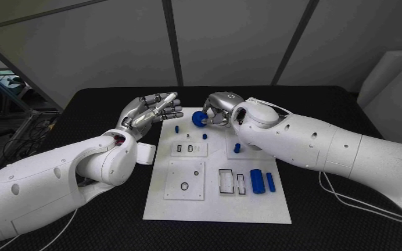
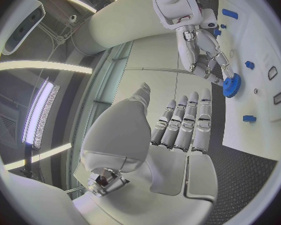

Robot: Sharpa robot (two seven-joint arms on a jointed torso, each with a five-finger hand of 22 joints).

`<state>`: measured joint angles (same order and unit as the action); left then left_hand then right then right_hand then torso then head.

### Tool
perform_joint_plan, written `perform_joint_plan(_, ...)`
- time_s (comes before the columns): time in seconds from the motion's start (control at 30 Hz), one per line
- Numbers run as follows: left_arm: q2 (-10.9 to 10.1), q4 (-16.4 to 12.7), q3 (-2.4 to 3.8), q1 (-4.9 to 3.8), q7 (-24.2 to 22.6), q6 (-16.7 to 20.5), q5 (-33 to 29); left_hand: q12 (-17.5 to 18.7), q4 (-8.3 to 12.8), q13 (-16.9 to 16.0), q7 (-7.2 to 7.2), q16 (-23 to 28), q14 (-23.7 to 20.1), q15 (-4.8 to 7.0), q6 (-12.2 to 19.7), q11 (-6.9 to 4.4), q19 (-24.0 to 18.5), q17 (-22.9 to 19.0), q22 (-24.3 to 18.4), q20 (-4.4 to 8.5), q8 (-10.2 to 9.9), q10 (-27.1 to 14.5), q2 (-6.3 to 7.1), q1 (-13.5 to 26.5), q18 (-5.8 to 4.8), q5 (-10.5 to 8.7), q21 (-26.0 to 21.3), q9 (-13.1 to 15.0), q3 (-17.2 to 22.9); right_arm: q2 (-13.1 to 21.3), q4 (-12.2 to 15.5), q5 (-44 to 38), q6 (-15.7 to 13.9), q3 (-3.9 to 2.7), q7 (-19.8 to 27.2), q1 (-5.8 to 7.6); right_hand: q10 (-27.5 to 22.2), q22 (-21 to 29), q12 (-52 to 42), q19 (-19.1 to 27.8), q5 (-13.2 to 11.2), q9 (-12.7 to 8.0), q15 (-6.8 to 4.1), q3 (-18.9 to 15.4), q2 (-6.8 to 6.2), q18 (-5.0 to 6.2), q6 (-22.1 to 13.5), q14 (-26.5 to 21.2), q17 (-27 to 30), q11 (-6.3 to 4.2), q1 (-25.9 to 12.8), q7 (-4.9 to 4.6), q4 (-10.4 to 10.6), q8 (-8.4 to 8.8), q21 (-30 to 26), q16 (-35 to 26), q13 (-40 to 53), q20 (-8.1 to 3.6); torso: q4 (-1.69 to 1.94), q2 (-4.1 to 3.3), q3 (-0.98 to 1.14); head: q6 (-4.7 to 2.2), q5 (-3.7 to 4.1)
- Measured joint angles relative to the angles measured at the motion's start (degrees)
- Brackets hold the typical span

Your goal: Assemble the parts on the task board

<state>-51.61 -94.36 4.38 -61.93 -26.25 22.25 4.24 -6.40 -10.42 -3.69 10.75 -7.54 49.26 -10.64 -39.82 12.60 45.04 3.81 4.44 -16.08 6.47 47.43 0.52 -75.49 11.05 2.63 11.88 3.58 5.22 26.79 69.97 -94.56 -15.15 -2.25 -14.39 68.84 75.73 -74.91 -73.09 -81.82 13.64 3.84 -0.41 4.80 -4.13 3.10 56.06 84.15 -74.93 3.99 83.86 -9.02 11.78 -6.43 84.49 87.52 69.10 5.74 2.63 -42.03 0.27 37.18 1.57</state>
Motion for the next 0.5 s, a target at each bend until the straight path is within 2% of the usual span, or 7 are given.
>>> perform_joint_plan(0.17,0.04,0.03,0.0,0.0,0.11,-0.12,0.0,0.0,0.0,0.0,0.0,0.0,0.0,0.0,0.0,0.0,0.0,0.0,0.0,0.0,0.0,0.0,0.0,0.0,0.0,0.0,-0.23,0.0,0.0,-0.02,-0.02,0.0,-0.7,0.04,-0.5,-0.12,0.0,0.0,0.0,-0.16,-0.34,0.02,0.0,-0.04,0.21,0.0,-0.02,0.0,0.0,0.0,-0.5,-0.02,0.04,0.0,0.0,0.0,0.0,0.16,-0.03,-0.01,0.01,-0.06,0.03)
perform_joint_plan(0.5,0.08,0.08,0.0,0.0,0.29,-0.29,0.0,0.0,0.0,0.0,0.0,0.0,0.0,0.0,0.0,0.0,0.0,0.0,0.01,0.0,0.0,0.0,0.0,0.0,0.0,0.0,-0.23,0.0,0.0,0.29,0.34,0.1,-0.98,0.15,-0.81,-0.28,0.01,0.0,0.0,-0.07,-0.54,0.05,0.0,-0.17,-0.24,0.01,-0.2,0.0,0.01,0.0,-0.94,-0.21,0.15,0.22,0.0,0.0,0.01,0.32,-0.08,-0.03,0.03,0.07,0.07)
